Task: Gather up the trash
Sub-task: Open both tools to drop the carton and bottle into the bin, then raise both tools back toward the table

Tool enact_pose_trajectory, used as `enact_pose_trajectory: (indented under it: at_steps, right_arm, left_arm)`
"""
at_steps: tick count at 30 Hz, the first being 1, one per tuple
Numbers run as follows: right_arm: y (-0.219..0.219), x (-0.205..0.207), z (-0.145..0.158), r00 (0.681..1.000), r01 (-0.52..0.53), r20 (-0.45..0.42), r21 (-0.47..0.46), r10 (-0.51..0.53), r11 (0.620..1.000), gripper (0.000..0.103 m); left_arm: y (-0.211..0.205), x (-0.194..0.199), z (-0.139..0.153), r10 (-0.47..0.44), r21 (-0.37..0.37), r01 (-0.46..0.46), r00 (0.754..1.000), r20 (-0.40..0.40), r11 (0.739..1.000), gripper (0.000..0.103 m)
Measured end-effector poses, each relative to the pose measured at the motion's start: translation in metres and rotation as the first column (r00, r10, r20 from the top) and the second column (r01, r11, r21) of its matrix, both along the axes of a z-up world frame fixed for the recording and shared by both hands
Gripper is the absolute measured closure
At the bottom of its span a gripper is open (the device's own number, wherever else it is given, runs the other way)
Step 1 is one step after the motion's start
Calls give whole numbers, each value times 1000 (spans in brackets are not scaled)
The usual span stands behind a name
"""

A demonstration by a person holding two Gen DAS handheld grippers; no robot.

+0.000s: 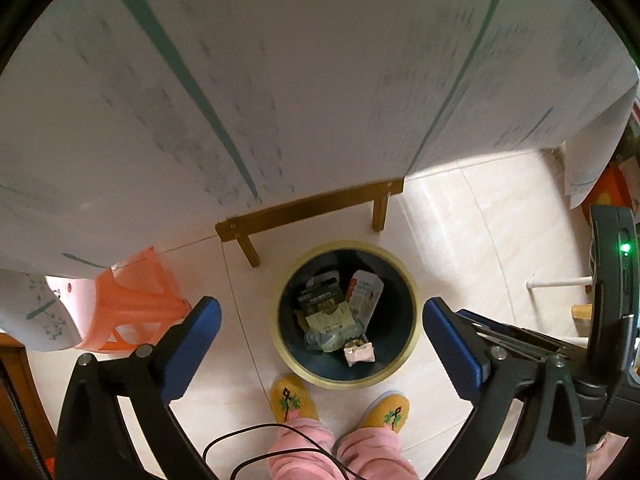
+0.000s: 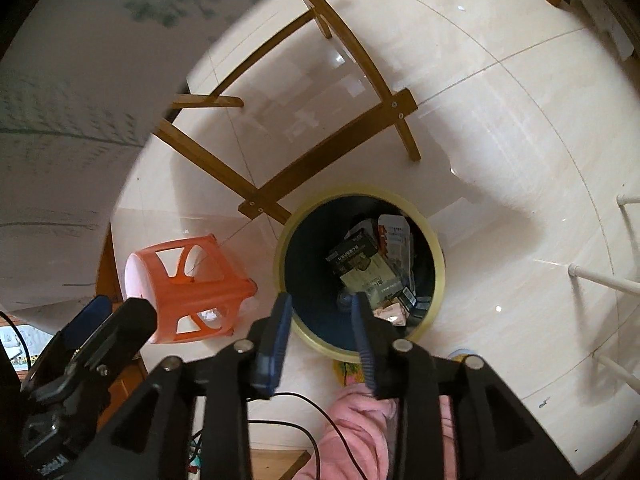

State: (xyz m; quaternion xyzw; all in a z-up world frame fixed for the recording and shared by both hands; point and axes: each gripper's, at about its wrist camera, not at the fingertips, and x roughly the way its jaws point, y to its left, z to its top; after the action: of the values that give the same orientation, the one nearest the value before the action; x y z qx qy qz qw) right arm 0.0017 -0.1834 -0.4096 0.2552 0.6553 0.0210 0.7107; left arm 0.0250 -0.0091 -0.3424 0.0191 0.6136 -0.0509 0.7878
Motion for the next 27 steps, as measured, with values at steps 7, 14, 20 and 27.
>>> enact_pose_trajectory:
  at_steps: [7,14,20,27]
  right_arm:
    - [5,4,52,999,-15,37,7,15,1000,64]
    - [5,-2,126,996,-31,88,27,28,999,63]
    - [8,-9,197,986,-77,152,26,73,997,59]
    - [16,-15,276,960,-146,241,0,141,989,58]
  left_arm:
    - [3,0,67,13,-22,-12,999,45,1000,1]
    - [11,-5,142,60,-90,-53,995,79,995,1]
    - [18,-17,209,102,-139,-86,989,110,986,1]
    - [24,-34,281,125,-150,-100,978,168,984,1]
